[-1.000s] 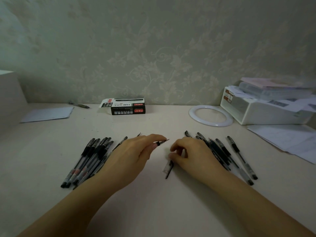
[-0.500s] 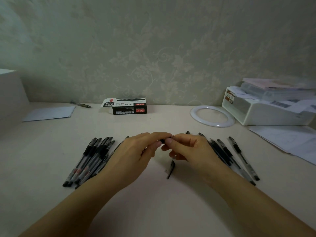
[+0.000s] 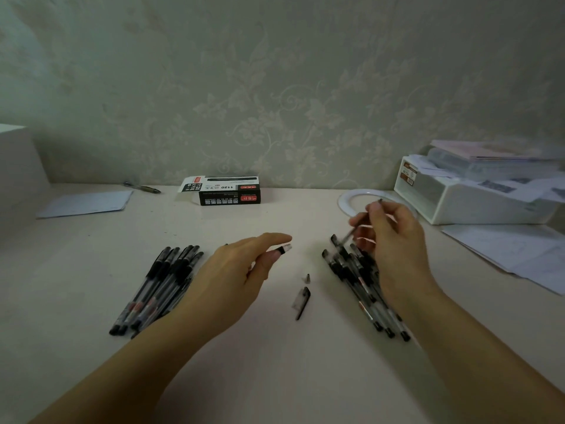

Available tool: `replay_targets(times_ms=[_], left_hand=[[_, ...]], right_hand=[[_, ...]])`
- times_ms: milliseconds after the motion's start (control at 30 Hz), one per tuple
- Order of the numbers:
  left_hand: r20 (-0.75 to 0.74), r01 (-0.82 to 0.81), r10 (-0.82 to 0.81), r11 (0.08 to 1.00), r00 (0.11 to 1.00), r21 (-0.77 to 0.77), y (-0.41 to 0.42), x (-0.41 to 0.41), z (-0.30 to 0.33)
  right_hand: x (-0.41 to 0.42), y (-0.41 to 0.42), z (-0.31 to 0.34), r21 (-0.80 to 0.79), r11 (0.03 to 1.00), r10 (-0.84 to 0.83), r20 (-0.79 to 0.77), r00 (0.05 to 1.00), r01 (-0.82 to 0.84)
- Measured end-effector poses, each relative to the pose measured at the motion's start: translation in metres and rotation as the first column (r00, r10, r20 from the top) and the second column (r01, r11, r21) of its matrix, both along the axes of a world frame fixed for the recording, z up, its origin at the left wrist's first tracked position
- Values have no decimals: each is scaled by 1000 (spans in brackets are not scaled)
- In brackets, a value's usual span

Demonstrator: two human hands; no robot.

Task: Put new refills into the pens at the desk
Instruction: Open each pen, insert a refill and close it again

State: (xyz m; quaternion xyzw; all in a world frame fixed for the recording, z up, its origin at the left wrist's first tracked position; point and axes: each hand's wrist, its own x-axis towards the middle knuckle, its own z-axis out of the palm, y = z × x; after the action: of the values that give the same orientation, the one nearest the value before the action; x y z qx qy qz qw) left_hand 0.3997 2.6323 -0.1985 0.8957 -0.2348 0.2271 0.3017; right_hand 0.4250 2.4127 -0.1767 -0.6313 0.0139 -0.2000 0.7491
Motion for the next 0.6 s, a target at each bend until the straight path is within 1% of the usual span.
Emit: replay_targets(times_ms=[33, 67, 100, 133, 167, 233, 367, 467, 600], left_hand=[[-7, -11, 11, 1000, 1000, 1, 0, 1, 0], [-13, -23, 23, 1000, 1000, 2, 0, 1, -1], [-20, -35, 35, 999, 999, 2, 1, 2, -1], [-29, -47, 47, 999, 998, 1, 1, 2, -2], [-37, -60, 60, 998, 998, 0, 2, 3, -2], [-40, -94, 94, 996, 995, -8, 4, 4, -3], [-40, -220, 221, 975, 974, 21, 9, 6, -7], [-74, -297, 303, 951, 950, 84, 12, 7, -9], [-96, -342, 366, 918, 926, 199, 15, 7, -11]], right_hand=[[2, -5, -1, -149, 988, -52, 9, 999, 53], [4, -9, -4, -343, 935, -96, 12, 995, 94], [5, -13, -7, -528, 841, -131, 21, 991, 122], [5, -15, -11, -665, 733, -156, 42, 987, 144], [5, -17, -14, -751, 641, -169, 67, 983, 162], [4, -19, -20, -841, 515, -186, 81, 979, 167], [6, -24, -24, -921, 368, -227, 42, 973, 125], [5, -24, -25, -951, 298, -228, 9, 974, 78], [5, -23, -25, -966, 253, -230, -1, 973, 59]])
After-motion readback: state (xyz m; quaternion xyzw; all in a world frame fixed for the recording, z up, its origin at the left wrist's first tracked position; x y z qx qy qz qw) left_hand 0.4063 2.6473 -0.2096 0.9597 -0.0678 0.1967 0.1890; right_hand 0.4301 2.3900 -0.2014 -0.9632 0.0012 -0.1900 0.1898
